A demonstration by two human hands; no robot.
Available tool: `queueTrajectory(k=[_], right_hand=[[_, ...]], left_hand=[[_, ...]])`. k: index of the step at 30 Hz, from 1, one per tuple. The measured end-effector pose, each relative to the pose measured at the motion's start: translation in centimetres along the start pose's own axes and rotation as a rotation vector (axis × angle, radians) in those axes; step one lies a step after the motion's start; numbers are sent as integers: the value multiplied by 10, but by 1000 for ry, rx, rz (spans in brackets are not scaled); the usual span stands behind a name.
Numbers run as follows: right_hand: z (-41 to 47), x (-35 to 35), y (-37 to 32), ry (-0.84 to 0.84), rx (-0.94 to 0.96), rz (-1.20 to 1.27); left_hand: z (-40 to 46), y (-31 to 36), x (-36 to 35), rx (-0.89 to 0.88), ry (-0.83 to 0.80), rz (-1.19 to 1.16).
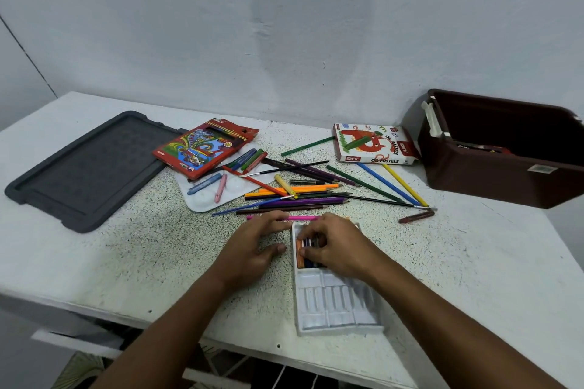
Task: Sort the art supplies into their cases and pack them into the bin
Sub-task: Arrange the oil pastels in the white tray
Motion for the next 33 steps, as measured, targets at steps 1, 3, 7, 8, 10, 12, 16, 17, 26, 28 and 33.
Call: queueTrajectory(k=[1, 3, 7, 8, 10, 12, 16, 17, 26, 28, 33], right_hand=[[0, 0, 0, 1, -2, -3], [0, -1, 0, -6, -8, -14], [-2, 13, 10, 42, -1, 183], [-3, 22, 17, 91, -22, 214], [-2, 43, 32, 168, -86, 128], [3, 52, 46, 144, -160, -38], [16, 49, 62, 19, -192, -155], [17, 48, 63, 3, -189, -165], [23, 46, 66, -86, -170, -165], [22, 47, 66, -94, -173, -168], [22, 46, 64, -135, -166, -190]], left_hand=[[0, 0, 0, 1, 0, 0], [1, -1, 0, 3, -2, 4], [0, -2, -1, 3, -4, 12], [0, -3, -1, 7, -1, 16], [0, -4, -2, 9, -4, 16], [0, -5, -2, 13, -9, 12], [0, -4, -2, 18, -18, 15], [0, -4, -3, 17, -18, 14], [-1, -2, -1, 20, -10, 16], [0, -2, -1, 25, -14, 22], [1, -3, -1, 35, -20, 43]])
Point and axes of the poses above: each hand's wrist, its own z-axis towards the middle knuckle, its own x-axis out of the back of the hand, y = z × x, the point moved 9 cm from there along z, towards the middle knuckle, and after that the axes turned 11 degrees about -y, right-handed, at the moved point
